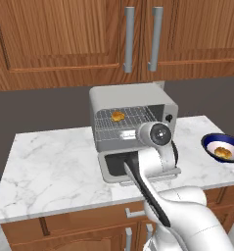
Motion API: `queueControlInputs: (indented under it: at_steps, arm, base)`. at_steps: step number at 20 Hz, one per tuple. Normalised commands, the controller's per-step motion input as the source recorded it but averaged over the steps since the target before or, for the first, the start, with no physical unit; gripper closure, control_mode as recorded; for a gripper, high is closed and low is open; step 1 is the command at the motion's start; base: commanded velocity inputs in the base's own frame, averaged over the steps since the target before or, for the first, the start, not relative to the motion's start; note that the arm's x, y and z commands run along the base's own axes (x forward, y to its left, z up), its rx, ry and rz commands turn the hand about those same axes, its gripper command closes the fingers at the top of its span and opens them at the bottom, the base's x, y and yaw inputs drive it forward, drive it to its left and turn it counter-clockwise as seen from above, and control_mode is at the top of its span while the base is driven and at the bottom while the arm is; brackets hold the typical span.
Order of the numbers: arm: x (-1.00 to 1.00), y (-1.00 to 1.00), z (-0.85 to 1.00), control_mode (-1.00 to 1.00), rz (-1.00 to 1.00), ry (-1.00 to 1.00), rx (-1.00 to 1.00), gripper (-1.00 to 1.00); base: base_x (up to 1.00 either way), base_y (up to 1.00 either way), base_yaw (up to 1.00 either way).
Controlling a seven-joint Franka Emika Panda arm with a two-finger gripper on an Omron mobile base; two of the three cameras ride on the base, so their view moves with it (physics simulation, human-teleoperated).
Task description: Pick up the heated bread from the toaster oven and place it in the bowl. Then move the bread bowl to the dining counter.
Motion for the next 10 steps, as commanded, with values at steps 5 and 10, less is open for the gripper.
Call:
queueControlInputs:
  at_steps: [5,10]
  arm:
    - [0.13,-0.01,0.0,-1.0,-0.05,-0.16,0.0,-1.0]
    - [0.32,0.0,0.0,-1.0,-0.01,0.0,0.01,-1.0]
  base:
    - [0.0,0.0,0.0]
    - [0.0,0.0,0.0]
